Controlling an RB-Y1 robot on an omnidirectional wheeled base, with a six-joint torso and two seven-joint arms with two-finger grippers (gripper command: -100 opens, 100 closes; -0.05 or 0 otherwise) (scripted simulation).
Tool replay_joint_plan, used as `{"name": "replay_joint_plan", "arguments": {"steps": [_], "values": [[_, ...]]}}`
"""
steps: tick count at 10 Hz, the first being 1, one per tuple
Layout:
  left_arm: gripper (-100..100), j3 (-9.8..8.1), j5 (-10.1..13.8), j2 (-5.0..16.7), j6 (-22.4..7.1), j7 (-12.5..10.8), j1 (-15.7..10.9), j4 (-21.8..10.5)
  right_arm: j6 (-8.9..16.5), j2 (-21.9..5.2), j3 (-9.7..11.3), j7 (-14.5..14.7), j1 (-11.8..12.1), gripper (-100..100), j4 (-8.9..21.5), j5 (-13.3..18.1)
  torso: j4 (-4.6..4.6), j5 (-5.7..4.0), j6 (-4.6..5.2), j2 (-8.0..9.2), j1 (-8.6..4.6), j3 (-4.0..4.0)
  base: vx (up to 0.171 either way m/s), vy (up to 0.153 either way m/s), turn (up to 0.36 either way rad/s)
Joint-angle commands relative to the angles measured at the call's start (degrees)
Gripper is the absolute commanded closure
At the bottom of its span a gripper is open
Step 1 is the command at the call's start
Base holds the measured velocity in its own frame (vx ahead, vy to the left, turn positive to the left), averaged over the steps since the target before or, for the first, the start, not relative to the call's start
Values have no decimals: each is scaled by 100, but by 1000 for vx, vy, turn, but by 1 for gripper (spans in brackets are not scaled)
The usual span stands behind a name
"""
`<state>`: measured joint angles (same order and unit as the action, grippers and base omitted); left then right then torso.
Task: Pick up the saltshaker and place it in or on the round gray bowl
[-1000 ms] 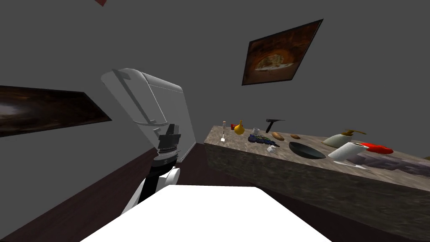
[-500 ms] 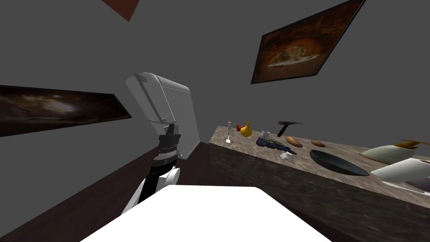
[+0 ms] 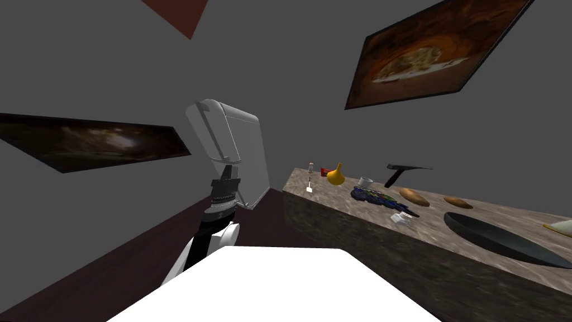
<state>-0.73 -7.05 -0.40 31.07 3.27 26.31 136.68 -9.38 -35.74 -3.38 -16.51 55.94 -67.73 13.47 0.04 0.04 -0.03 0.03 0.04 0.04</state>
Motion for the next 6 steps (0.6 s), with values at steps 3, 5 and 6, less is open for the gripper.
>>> {"name": "replay_joint_plan", "arguments": {"steps": [3, 5, 6], "values": [[0, -1, 0, 0, 0, 0, 1, 1, 196, -396, -276, -212, 217, -100, 466, 136, -3, 1, 8, -11, 3, -7, 71, 60, 301], [0, 0, 0, 0, 0, 0, 1, 0, 258, -550, -378, -290, 243, -100, 895, 185, -5, 2, 1, -19, 4, -12, 79, 47, 295], [0, -1, 0, 0, 0, 0, 1, 1, 312, -696, -477, -366, 259, -100, 1044, 229, -4, 0, 9, -13, 0, -8, 62, 29, 251]]}}
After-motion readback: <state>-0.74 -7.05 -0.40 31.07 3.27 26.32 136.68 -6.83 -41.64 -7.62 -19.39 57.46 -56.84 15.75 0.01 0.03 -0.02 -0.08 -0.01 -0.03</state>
